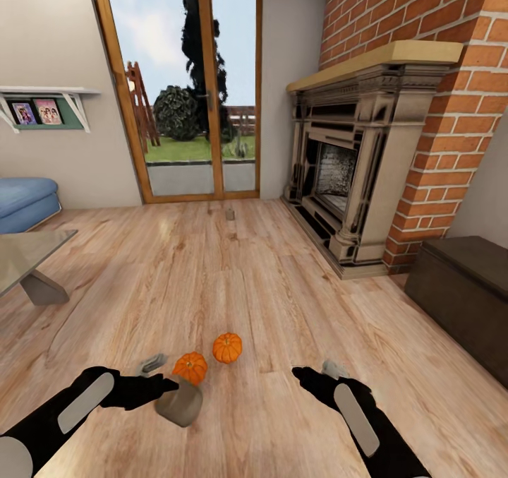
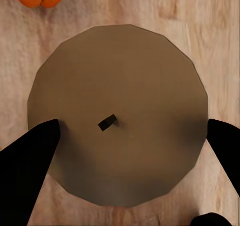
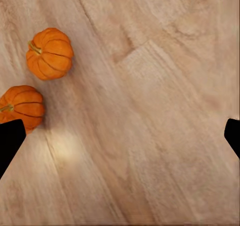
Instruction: Place each of the two pumpkins and all three candles from the living room inside a cabinet in the living room (use any cabinet), then make sure every cabinet is closed, and position the cauldron so it is next to a table in the living room.
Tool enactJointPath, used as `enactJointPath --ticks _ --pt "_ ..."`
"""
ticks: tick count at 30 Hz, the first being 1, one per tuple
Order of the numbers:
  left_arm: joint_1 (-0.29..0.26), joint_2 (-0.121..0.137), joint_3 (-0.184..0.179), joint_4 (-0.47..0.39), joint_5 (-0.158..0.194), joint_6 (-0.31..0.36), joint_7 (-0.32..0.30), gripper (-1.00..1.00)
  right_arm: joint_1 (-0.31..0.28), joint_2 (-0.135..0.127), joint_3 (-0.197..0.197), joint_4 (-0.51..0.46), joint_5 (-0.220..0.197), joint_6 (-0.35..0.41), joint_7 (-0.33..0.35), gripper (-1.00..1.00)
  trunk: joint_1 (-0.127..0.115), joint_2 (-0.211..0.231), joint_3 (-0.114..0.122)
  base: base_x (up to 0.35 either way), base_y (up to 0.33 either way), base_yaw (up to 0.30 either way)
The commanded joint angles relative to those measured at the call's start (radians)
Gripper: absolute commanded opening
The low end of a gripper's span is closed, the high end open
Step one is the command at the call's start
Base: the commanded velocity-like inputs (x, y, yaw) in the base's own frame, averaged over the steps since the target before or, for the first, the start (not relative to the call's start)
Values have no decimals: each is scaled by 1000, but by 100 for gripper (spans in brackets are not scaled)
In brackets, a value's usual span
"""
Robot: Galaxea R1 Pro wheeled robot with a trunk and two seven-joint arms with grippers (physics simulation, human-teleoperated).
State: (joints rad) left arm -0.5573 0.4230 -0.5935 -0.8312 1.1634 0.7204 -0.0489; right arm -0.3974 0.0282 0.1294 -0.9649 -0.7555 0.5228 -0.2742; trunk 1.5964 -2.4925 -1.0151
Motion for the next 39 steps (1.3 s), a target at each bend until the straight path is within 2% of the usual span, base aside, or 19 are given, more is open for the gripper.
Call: enactJointPath --ticks 1,5,9,15,23,39 --pt "-1 1 -2 0 -2 1 1 -100 1 0 2 45 -8 -30 28 100 0 0 -1 0 0 0" --pt "-1 0 -2 0 0 1 9 -100 4 -1 1 141 -4 -83 159 100 0 0 -1 0 0 -1" --pt "-1 0 -2 -4 1 1 7 -100 4 -1 2 160 -4 -93 192 100 0 0 -1 0 0 -108" --pt "-1 0 -4 -10 2 1 5 -100 5 -1 2 165 -2 -96 201 100 0 0 -3 0 0 -245" --pt "-1 -16 -5 -11 1 1 9 -100 5 -2 1 186 -2 -96 203 100 0 0 -6 0 0 -274" --pt "-1 -19 -4 -12 1 2 6 -100 5 -1 2 187 -2 -96 205 100 0 0 -12 0 0 -277"
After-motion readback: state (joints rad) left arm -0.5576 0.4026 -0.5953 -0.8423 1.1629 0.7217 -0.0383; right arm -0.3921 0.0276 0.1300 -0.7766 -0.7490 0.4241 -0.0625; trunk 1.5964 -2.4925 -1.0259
